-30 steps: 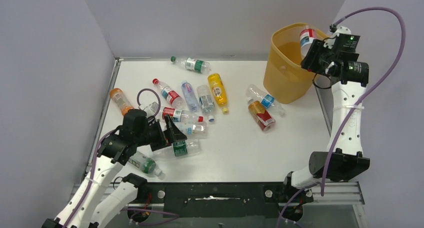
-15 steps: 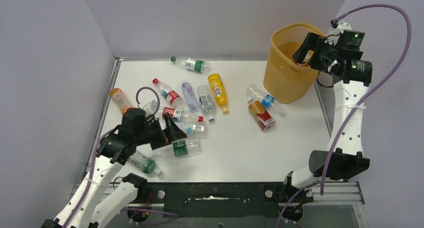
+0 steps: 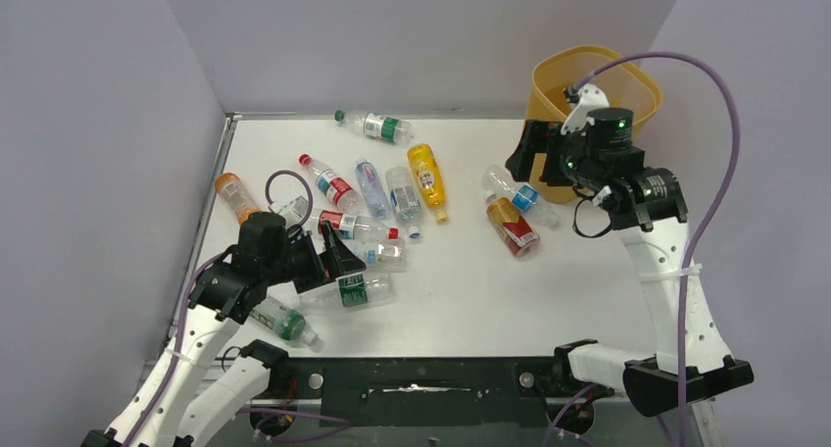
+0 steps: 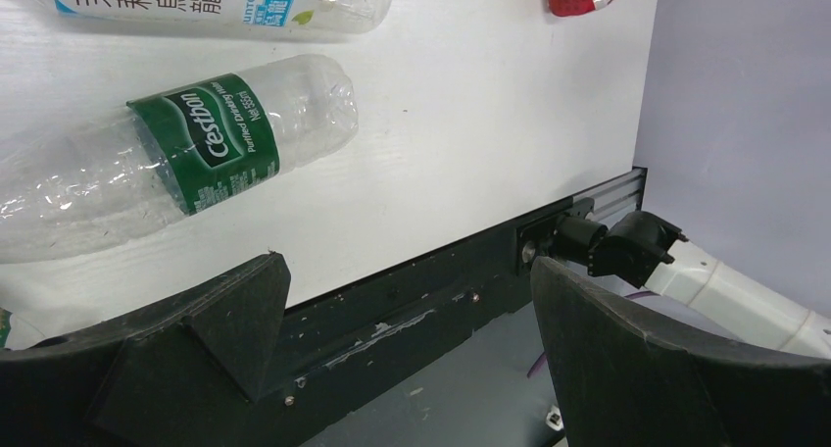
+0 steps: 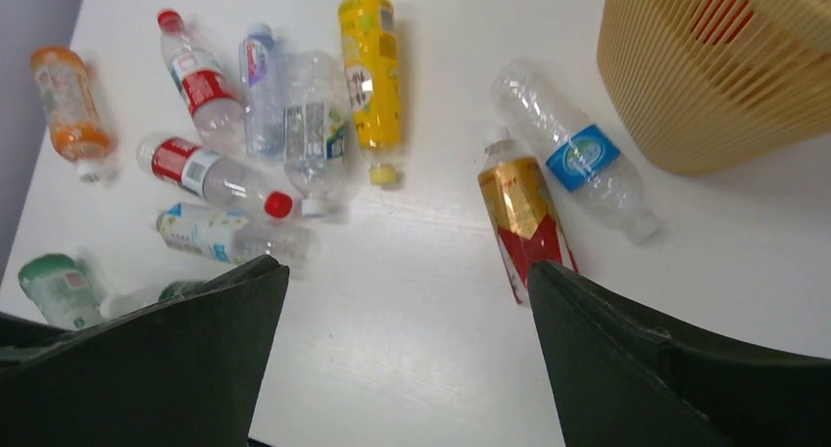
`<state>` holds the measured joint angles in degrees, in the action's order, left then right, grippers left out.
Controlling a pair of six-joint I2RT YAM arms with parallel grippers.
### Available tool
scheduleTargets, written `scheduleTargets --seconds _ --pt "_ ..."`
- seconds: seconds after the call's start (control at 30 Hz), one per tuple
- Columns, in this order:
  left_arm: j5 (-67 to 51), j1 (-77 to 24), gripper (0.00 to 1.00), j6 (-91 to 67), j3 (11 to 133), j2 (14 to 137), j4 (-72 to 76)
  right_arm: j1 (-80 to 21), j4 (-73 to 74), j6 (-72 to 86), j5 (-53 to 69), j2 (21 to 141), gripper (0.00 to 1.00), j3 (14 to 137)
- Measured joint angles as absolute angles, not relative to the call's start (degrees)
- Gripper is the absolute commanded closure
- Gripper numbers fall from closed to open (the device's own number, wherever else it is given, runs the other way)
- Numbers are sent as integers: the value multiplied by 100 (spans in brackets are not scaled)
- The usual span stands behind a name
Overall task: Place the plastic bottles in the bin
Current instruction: Pick up the plastic bottle at the center of the board.
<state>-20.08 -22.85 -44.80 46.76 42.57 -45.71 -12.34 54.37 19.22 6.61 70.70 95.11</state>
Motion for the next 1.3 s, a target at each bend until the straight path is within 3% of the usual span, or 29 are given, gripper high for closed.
scheduleTargets --seconds 0.17,0.47,1.3 --pt "-2010 -2283 2 -4484 4674 4261 -4563 -1809 5341 2158 215 6696 0 8372" --pt "-2014 -2285 3 -4499 4659 4283 -4517 -1841 4969 2370 -276 6755 0 6904" --pt "-2307 -2285 3 -4630 4397 4278 -4368 -1122 3522 1903 -237 8366 1 5975"
